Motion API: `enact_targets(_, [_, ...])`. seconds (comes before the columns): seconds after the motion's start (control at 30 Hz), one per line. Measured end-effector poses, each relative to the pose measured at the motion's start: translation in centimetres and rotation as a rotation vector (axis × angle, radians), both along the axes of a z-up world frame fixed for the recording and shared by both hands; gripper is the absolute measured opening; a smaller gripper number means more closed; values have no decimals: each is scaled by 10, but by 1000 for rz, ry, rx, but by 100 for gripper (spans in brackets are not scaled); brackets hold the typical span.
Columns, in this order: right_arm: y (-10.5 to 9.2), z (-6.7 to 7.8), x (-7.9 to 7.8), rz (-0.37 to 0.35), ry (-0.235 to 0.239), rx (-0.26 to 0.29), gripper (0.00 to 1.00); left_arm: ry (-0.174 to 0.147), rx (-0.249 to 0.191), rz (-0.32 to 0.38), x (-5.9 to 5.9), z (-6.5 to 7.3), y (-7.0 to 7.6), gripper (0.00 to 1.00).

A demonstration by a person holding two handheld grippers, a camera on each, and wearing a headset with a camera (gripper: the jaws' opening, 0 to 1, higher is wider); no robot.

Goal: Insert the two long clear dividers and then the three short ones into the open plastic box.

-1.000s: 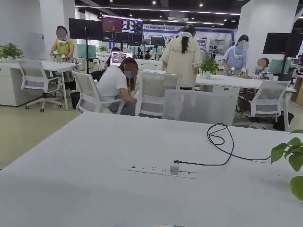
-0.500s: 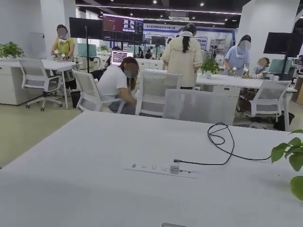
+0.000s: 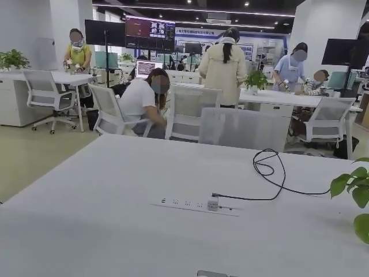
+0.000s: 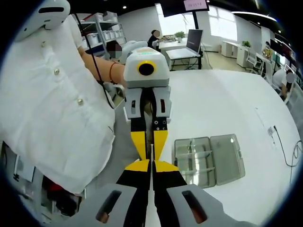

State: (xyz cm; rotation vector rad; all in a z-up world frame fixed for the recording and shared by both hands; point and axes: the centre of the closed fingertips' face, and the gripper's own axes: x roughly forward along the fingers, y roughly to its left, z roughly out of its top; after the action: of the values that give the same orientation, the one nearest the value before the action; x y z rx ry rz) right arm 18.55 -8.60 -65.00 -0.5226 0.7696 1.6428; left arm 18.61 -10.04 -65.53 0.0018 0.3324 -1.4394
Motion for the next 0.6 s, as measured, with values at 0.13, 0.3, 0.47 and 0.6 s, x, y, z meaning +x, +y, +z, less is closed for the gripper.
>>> enact_targets(0.13, [1, 1, 0, -1, -3, 2, 3, -1, 4, 10, 1, -1, 2, 5])
enact_targets(0.3, [1, 2, 0, -7, -7, 4, 3, -2, 4, 31, 4, -2, 7, 9])
enact_targets(0.47, [0, 4, 1, -16, -13, 6, 3, 5, 7, 58, 8, -3, 13, 12])
enact_targets(0.6, [-1, 5, 2, -23, -19, 10, 3, 7, 12, 84, 11, -6, 19, 17])
